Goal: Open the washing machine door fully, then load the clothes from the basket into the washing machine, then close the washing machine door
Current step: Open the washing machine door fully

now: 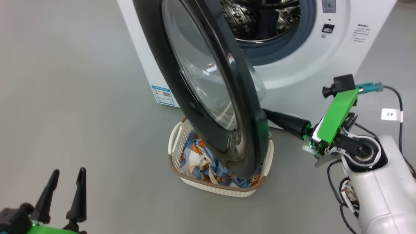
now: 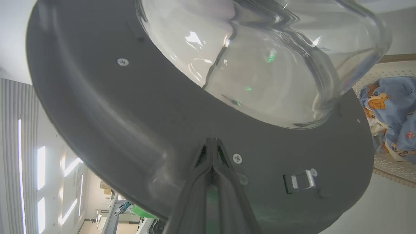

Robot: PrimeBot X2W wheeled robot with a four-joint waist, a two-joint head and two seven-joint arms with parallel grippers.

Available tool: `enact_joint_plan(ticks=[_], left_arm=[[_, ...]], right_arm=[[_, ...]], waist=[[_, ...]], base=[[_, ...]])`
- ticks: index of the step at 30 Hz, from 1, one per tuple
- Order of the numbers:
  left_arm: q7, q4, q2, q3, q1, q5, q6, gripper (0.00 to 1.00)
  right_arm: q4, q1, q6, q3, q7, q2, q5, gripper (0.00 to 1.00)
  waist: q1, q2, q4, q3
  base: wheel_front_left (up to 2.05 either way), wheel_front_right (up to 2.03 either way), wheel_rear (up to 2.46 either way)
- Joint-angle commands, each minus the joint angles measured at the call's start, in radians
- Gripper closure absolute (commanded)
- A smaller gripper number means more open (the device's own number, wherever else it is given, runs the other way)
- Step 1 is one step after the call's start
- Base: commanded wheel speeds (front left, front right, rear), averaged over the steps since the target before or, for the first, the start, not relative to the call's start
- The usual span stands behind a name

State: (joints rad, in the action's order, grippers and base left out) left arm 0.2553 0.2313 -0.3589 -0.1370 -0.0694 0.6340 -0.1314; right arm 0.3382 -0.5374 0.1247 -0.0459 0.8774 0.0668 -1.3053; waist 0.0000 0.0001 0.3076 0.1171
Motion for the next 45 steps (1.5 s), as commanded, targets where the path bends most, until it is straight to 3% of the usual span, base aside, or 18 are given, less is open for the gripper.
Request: enact_joint_plan(ticks=[1,22,42,43,44,45], left_arm=[[0.006,-0.011,-0.026,0.039,-0.005,-0.013,0.001,0.00],[0.006,0.023,-0.011,0.030,-0.003,-0.045,0.001,0.00],[0.006,0.021,-0.005,0.046,-0.002,-0.050,0.001,0.00],[0.006,0.020,-0.004,0.048,0.000,-0.052,0.001,0.00],[0.006,0.017,-0.003,0.051,0.004,-0.054,0.001,0.00],[0.006,0.017,-0.003,0.051,0.005,-0.055,0.001,0.00]], right_arm=[[-0.031,0.005,0.006,-0.034,0.002,-0.017,-0.012,1.00],[-0.061,0.073,0.006,-0.133,-0.024,-0.017,-0.112,1.00],[-0.075,0.066,0.006,-0.129,-0.076,-0.013,-0.107,0.98],[-0.082,0.069,0.006,-0.125,-0.080,-0.010,-0.106,0.87],[-0.099,0.077,0.006,-0.116,-0.090,-0.005,-0.105,0.52],[-0.108,0.082,0.006,-0.112,-0.094,-0.004,-0.106,0.25]], waist=[[0.0000,-0.0001,0.018,-0.018],[0.0000,-0.0001,0.158,-0.065],[0.0000,-0.0001,0.117,-0.065],[0.0000,-0.0001,0.112,-0.067],[0.0000,-0.0001,0.101,-0.070],[0.0000,-0.0001,0.095,-0.072]], base=[[0.00,0.00,0.00],[0.00,0.00,0.00],[0.00,0.00,0.00],[0.00,0.00,0.00],[0.00,0.00,0.00],[0.00,0.00,0.00]])
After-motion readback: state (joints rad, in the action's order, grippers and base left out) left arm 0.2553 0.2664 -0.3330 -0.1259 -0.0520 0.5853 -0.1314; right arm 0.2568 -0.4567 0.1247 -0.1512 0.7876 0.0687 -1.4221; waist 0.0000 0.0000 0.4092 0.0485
